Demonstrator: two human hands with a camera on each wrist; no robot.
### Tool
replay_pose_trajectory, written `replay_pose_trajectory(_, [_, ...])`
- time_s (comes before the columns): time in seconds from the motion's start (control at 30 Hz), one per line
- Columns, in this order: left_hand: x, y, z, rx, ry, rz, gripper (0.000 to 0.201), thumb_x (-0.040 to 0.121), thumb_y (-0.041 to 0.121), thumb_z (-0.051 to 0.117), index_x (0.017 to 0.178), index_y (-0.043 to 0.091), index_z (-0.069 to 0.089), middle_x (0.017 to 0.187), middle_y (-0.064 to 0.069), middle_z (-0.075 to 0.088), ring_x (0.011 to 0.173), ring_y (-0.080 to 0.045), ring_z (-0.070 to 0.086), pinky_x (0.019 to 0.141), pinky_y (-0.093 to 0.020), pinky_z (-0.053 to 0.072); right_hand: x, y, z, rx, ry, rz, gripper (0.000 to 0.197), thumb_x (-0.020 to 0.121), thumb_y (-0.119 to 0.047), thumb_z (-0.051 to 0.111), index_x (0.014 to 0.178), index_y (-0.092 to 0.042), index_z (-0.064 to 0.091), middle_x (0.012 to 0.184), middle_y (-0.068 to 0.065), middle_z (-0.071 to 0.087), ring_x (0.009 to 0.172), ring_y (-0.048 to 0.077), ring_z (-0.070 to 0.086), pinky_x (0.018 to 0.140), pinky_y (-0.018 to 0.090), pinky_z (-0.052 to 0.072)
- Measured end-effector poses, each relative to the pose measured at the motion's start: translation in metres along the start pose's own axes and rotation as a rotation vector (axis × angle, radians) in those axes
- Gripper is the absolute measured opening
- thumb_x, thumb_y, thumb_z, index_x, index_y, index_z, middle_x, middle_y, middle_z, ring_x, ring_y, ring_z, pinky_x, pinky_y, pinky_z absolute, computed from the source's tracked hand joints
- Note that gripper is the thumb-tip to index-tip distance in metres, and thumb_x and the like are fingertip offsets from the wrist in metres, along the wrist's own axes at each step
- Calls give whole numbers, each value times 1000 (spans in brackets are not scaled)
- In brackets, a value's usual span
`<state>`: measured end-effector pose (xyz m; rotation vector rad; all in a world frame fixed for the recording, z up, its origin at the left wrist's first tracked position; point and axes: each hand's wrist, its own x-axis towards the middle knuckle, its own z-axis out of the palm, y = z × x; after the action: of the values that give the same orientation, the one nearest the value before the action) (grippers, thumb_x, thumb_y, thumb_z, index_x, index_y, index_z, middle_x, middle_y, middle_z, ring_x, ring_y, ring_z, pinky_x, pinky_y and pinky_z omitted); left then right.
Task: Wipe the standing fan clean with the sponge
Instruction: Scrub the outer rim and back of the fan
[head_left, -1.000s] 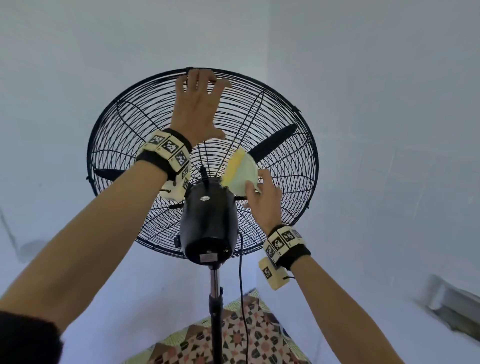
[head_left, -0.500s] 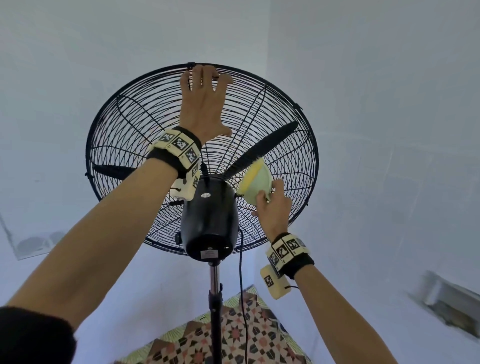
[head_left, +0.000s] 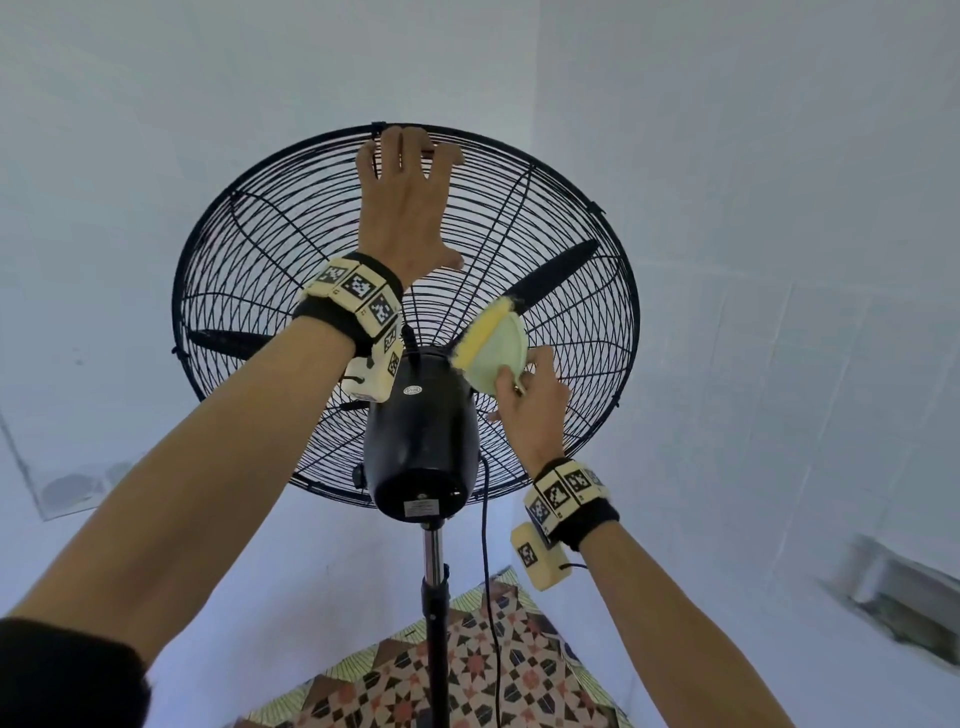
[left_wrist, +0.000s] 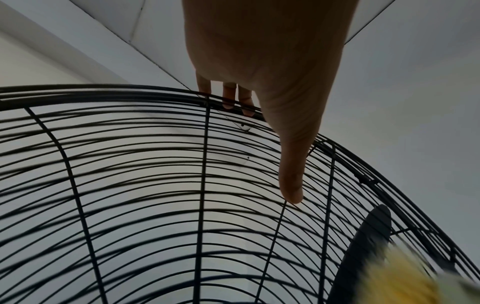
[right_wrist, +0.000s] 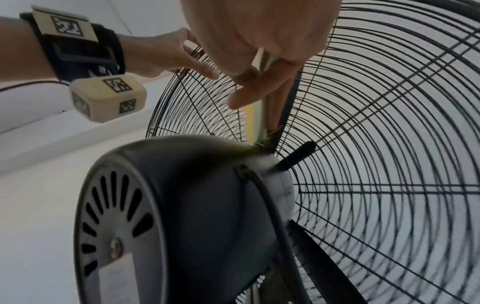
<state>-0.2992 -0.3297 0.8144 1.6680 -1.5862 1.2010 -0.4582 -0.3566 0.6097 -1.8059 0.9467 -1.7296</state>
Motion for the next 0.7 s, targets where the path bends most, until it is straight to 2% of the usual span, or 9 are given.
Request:
replay_pose_trajectory(0.07, [-1,0,0,10,5,5,108,56,61,92,141,22,39,143,-18,43,137,-41,37,114,-60,29,5,-13,2,29,-56,-35,15,104,-23,56,108,-20,41,102,15,67,75,19,73,50,40,62])
replay_pose_trajectory(0.13, [-1,0,0,15,12,11,107,56,61,91,141,22,39,142,-18,43,136,-41,38,114,-59,30,9,-19,3,-10,-39,-27,15,105,-22,55,108,-17,42,106,16,65,75,19,72,49,40,61])
replay_pose_trajectory(0.23, [-1,0,-1,8,8,7,106,55,57,93,140,21,40,140,-17,44,134,-41,39,113,-58,30,8,-12,-1,-87,59,95,14,104,-18,54,109,-14,42,108,17,58,73,18,67,47,33,60])
replay_pose_trajectory(0.3, [0,2,-2,7,-4,1,106,55,56,93,140,20,40,140,-17,43,134,-41,39,114,-59,29,9,-9,-8,-128,80,155,15,102,-16,55,109,-13,43,110,18,59,70,17,66,47,35,61])
replay_pose_trajectory(0.37, [1,4,-3,7,-8,0,107,55,56,93,140,19,40,141,-18,43,134,-41,39,114,-59,29,12,-15,-14,-116,35,99,16,101,-16,57,107,-14,43,110,17,61,73,24,70,48,36,61])
replay_pose_trajectory(0.43, [0,5,-2,5,7,6,107,54,56,93,139,19,41,140,-18,44,134,-42,39,113,-60,29,14,-27,-16,-87,-27,-23,16,102,-20,57,107,-17,42,104,12,62,77,25,73,49,38,62])
replay_pose_trajectory(0.5, [-1,6,-1,4,24,17,106,54,56,93,138,19,41,139,-18,44,133,-42,40,113,-60,29,17,-35,-15,-118,-39,-77,16,103,-23,56,109,-17,43,100,8,59,81,27,72,48,40,61])
replay_pose_trajectory(0.63, [-1,8,-3,7,15,19,106,53,55,94,138,19,41,139,-18,44,133,-41,40,113,-60,30,19,-31,-20,-255,68,101,17,103,-19,54,112,-15,41,104,16,57,86,38,70,57,46,63])
replay_pose_trajectory(0.7, [-1,9,-5,8,6,12,106,53,54,94,138,19,41,139,-18,44,133,-41,40,113,-61,30,19,-31,-26,-303,78,141,17,102,-17,54,112,-11,41,107,21,60,87,38,70,61,47,64])
